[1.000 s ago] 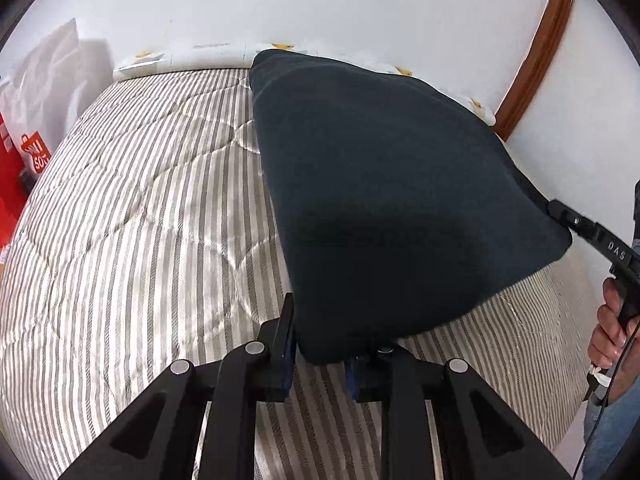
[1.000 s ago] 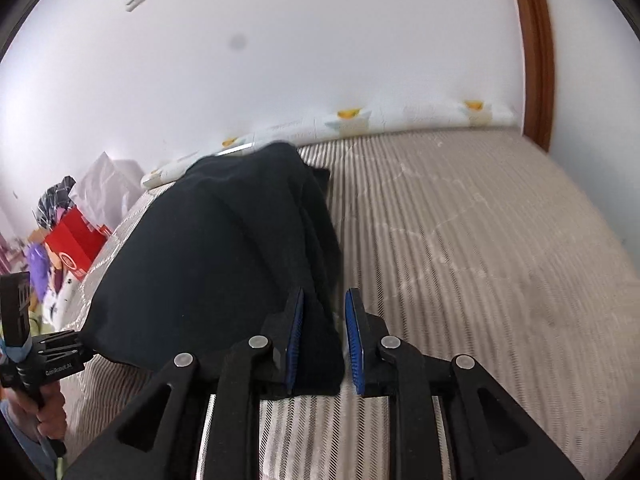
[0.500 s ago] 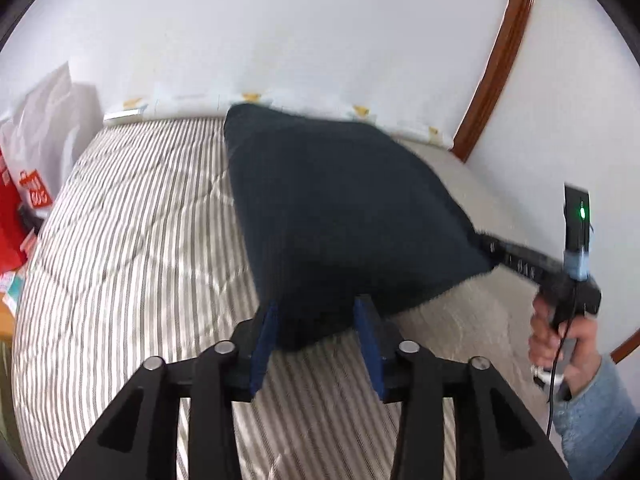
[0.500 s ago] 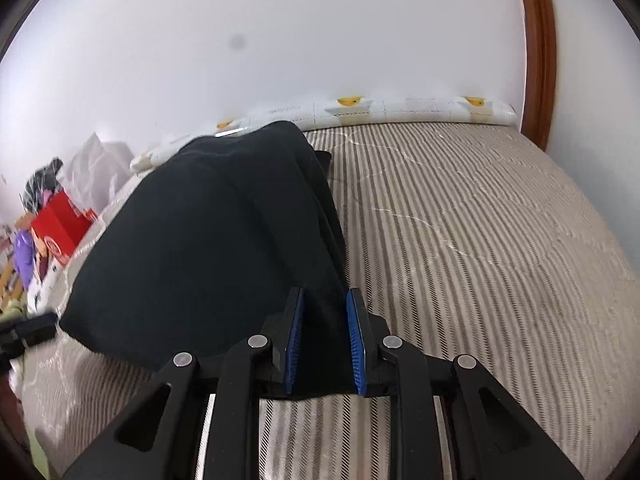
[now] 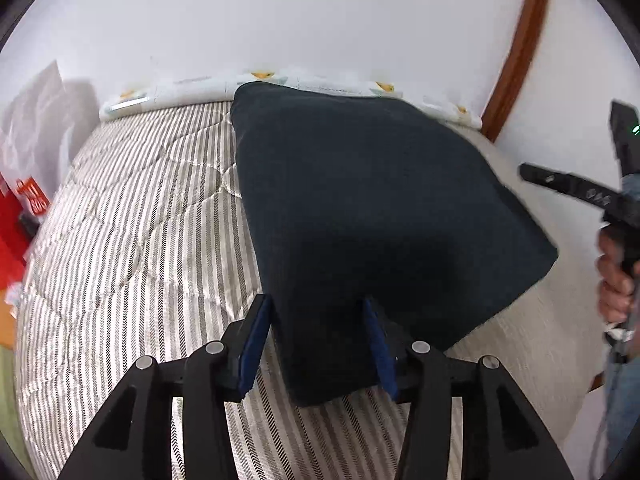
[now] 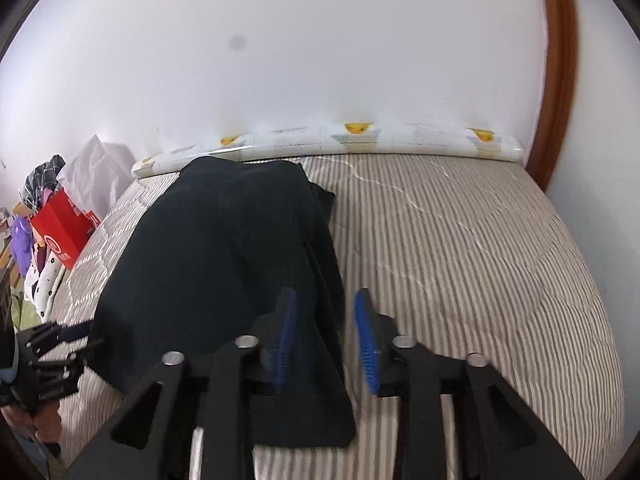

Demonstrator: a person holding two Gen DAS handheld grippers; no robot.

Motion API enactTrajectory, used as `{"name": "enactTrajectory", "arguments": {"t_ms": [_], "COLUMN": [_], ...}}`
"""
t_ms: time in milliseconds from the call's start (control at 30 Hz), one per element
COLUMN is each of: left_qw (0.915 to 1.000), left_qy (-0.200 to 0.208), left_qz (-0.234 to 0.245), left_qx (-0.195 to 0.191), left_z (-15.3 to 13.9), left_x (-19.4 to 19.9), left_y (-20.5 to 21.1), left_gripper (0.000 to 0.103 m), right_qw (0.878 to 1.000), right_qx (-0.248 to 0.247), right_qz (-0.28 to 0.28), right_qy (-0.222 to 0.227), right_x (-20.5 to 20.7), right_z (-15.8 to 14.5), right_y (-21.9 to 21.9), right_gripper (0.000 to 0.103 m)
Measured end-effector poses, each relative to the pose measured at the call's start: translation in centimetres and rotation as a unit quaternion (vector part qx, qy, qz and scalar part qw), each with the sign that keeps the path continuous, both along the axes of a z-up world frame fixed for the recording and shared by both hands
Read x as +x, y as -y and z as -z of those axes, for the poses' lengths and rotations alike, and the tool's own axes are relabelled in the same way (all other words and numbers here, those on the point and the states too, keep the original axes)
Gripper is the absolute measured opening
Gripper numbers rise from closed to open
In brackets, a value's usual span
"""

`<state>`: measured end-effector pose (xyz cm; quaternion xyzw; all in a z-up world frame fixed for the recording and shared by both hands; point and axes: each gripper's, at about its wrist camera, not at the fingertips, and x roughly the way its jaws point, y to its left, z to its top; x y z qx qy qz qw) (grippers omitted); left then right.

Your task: Fold small clothes

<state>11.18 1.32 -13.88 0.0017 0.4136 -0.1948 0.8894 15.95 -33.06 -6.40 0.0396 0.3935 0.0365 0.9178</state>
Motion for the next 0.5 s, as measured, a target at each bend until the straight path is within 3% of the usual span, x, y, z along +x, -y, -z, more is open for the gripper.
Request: {"name": "enactTrajectory", "arguments": {"t_ms": [167,333,367,400,500], "left_qw": [0.9998,0.9999,0.9999,1.0,0.9998], "left_qy": [0.008,-0.007,-0.009,-0.009,-0.016], "left_qz": [-0.018,-0.008,-0.002,0.001,0.006], "left_qx": [0.001,-0.008,-0.007,-0.004,-0.004], "left_z": [-1.5,-1.3,-1.1,-0.9,-0.4], "left_x": [2.5,4.8,5.1,5.3,5.9], "left_y": [-0.7,-0.6,-0.4,-0.2,0.0], "left_gripper": [0.046,0.046,0.047,0.047,0.048], "right_qw": [1.0,0.994,0.993,0.992,0.994], "right_qx": [0.012,0.068,0.08,0.091,0.084], "right_qz": [-0.011,-0.003,-0.008,-0.016,-0.047], "right_qy": [-0.025,-0.084,-0.088,-0.085,-0.046], "right_x": [4.8,9.2,9.7,10.0,9.4], "right_z": [0.6,3.4,3.8,4.1,3.2], "right_y": [-1.2,-0.6,-0.6,-0.5,-0.4], "right_gripper": [0.043,0.043,0.037,0.015,0.007]}}
